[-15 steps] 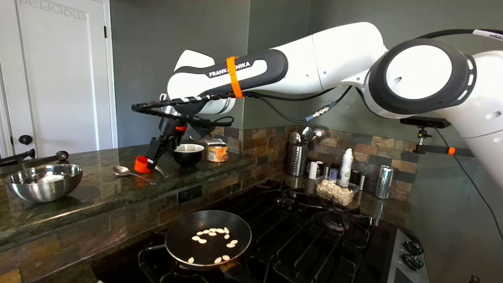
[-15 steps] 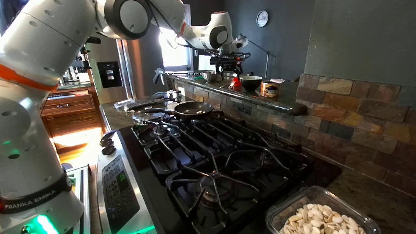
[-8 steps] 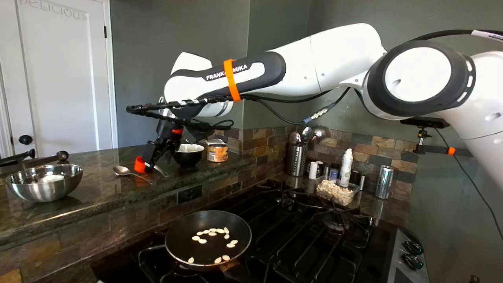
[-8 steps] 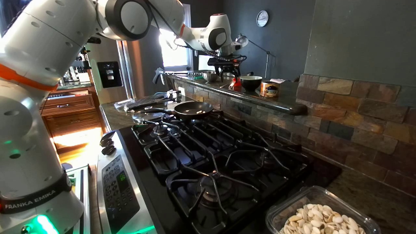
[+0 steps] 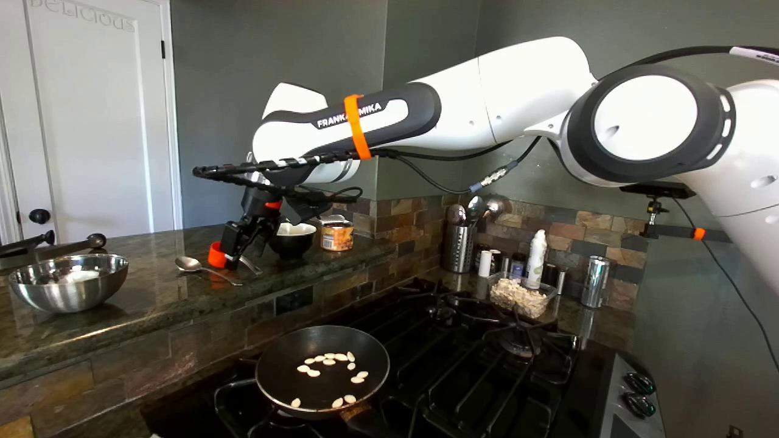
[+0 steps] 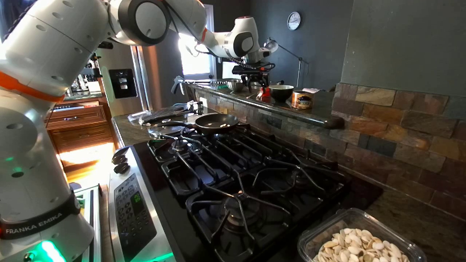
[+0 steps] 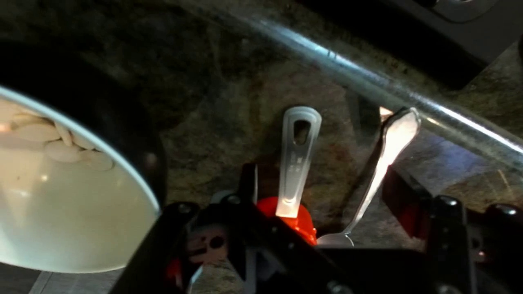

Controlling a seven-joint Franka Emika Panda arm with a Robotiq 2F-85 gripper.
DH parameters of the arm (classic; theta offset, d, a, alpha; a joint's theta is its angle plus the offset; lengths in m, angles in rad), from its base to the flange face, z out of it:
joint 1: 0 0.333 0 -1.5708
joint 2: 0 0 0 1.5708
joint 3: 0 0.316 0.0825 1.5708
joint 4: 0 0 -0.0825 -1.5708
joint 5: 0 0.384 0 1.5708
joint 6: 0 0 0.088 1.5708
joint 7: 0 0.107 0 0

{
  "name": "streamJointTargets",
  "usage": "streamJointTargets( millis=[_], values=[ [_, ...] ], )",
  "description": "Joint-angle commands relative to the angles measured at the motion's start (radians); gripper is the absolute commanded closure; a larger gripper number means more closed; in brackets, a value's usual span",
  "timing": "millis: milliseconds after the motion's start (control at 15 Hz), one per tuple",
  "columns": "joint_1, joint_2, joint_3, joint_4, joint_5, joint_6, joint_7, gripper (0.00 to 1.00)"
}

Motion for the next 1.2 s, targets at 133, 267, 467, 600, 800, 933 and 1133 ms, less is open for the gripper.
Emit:
streamJointTargets(
  millis=[133, 267, 467, 600, 800, 933, 1133],
  values=[
    [0.020, 0.020, -0.023, 0.028, -0.026, 0.006, 0.033, 0.53],
    [0.019, 0.021, -0.024, 0.030, -0.026, 0.005, 0.031, 0.71],
    [0.020, 0.021, -0.027, 0.030, -0.029, 0.006, 0.029, 0.43],
    [0.021, 0.021, -0.028, 0.030, -0.031, 0.007, 0.028, 0.34],
    [0.021, 0.026, -0.028, 0.035, -0.032, 0.015, 0.026, 0.12],
    [0.020, 0.035, -0.026, 0.046, -0.032, 0.030, 0.020, 0.07],
    [0.024, 0.046, -0.027, 0.054, -0.036, 0.060, 0.023, 0.36]
  ],
)
